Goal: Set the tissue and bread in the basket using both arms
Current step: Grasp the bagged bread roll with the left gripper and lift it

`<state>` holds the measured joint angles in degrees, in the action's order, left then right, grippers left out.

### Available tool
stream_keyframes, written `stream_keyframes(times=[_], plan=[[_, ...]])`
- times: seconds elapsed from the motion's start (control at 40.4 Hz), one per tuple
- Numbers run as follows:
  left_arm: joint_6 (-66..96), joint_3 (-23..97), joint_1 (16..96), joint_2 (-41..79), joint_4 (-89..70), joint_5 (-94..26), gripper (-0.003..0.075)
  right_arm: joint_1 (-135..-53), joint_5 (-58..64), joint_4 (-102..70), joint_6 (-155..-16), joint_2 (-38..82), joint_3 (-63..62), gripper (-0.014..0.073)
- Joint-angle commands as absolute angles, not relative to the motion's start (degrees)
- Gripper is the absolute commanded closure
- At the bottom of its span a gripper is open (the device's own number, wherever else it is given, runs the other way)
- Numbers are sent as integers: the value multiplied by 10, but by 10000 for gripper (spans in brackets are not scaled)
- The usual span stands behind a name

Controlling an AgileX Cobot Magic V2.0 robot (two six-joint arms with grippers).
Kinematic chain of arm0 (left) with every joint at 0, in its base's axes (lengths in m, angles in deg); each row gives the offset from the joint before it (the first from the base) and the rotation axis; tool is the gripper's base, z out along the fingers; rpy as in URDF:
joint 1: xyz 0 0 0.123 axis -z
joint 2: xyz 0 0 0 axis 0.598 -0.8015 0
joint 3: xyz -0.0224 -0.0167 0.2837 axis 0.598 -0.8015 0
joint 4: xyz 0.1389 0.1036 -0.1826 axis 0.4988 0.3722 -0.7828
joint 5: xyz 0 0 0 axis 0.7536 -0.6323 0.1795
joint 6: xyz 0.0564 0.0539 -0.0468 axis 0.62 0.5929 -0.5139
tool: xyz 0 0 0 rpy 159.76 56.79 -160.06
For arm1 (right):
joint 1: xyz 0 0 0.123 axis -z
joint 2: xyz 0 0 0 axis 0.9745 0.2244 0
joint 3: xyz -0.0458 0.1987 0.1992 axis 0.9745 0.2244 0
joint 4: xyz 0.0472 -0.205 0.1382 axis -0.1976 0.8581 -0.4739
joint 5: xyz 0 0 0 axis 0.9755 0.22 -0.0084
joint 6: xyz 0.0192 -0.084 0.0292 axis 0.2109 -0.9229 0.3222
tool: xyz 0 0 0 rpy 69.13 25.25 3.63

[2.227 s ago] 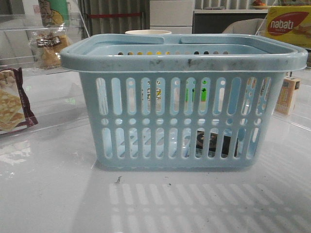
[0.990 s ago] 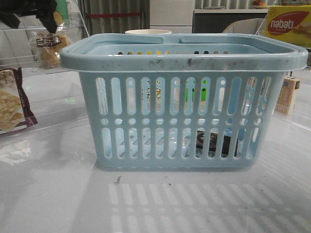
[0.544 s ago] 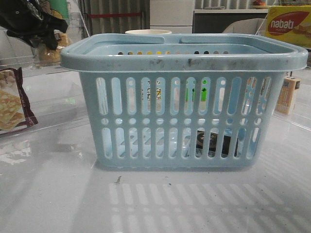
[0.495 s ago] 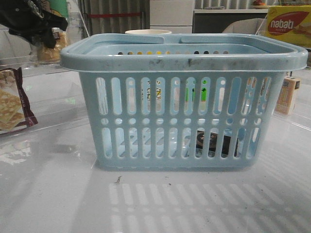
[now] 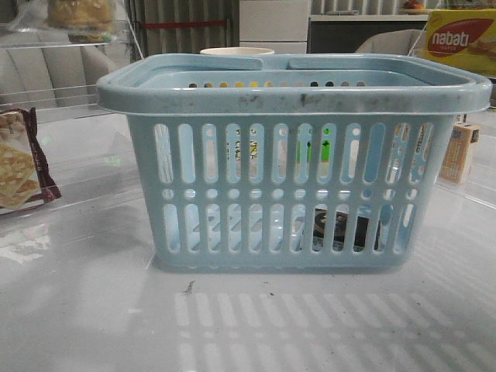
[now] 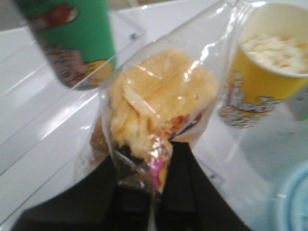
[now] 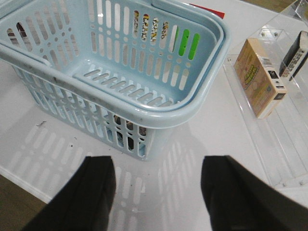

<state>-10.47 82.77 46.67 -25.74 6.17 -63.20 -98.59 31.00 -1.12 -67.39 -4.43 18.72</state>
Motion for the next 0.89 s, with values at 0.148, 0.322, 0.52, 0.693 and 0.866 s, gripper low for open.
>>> stream_keyframes(times=[0.148,0.322,0.52,0.693,0.866], plan=[[9,732,567,-118,-39,-587,630,-986,267,-5,-677,-45,173,86],[14,672,646,-104,-39,-574,630,-986,267,-5,-677,-45,173,86],[14,656,696,-140,-39,-571,621,-986,267,-5,-677,-45,173,86],[14,657,700,-165,-41,-560,345,-986,267,-5,-677,-45,173,86],[14,657,699,-144,-41,-569,216,-986,266,-5,-677,-45,173,86]])
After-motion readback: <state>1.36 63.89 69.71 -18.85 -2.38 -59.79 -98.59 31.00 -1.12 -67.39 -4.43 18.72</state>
